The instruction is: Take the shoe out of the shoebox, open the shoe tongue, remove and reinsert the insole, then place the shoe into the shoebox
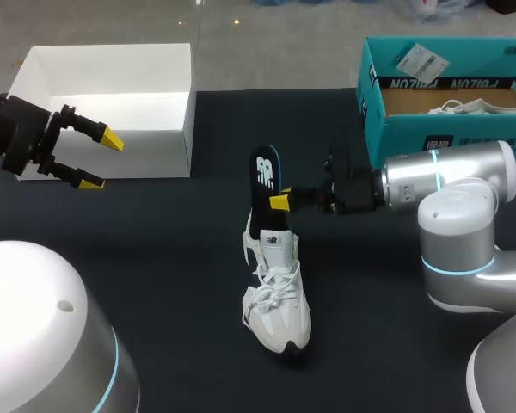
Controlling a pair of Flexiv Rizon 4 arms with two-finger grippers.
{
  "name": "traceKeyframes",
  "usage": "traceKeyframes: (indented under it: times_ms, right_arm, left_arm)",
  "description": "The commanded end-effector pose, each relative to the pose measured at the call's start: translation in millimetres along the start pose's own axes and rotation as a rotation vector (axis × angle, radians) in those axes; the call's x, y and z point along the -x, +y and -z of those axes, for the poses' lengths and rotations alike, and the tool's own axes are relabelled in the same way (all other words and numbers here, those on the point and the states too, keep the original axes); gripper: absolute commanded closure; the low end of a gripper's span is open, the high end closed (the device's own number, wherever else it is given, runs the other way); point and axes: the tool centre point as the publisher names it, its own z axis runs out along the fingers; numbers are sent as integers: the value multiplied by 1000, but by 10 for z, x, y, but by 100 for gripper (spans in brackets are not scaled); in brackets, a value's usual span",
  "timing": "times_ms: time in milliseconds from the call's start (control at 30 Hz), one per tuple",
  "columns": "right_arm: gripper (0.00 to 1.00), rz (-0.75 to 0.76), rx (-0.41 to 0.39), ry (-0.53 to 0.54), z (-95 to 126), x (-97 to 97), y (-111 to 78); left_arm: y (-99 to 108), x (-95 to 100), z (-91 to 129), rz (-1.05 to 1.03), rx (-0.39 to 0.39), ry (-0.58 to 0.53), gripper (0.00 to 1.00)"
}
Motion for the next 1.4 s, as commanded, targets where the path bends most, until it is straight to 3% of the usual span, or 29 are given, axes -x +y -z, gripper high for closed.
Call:
traceKeyframes:
  times_ms: [33, 500, 767, 800, 867, 933, 1100, 1133, 1267, 1300, 1333, 1400]
  right_arm:
    - [100, -11, -9, -13, -23, 4, -20]
    - [100, -40, -96, -19, -107, 36, -430]
    - [100, -37, -161, -1, -93, -28, -512]
    - [95, -33, -160, -3, -79, -31, -485]
    - [38, -22, -143, -12, -50, -27, -408]
    - [29, -6, -137, -21, -29, -21, -341]
    - [38, 30, -126, -30, 6, -10, -163]
    - [50, 35, -124, -32, 9, -8, -142]
    - [77, 38, -119, -38, 8, 12, -115]
    - [93, 33, -116, -37, 1, 23, -131]
    - [100, 28, -116, -36, -6, 29, -152]
    - [100, 15, -114, -35, -17, 42, -191]
  left_arm:
    - [-10, 4, 2, 0, 2, 4, 0]
    - [-10, 4, 2, 0, 2, 4, 0]
    - [-10, 4, 2, 0, 2, 4, 0]
    - [-10, 4, 2, 0, 2, 4, 0]
    - [-10, 4, 2, 0, 2, 4, 0]
    - [-10, 4, 2, 0, 2, 4, 0]
    - [-10, 4, 2, 0, 2, 4, 0]
    - [-10, 4, 2, 0, 2, 4, 0]
    - [-10, 4, 2, 0, 2, 4, 0]
    - [-10, 4, 2, 0, 2, 4, 0]
    - [-10, 4, 2, 0, 2, 4, 0]
    - [-10, 4, 2, 0, 2, 4, 0]
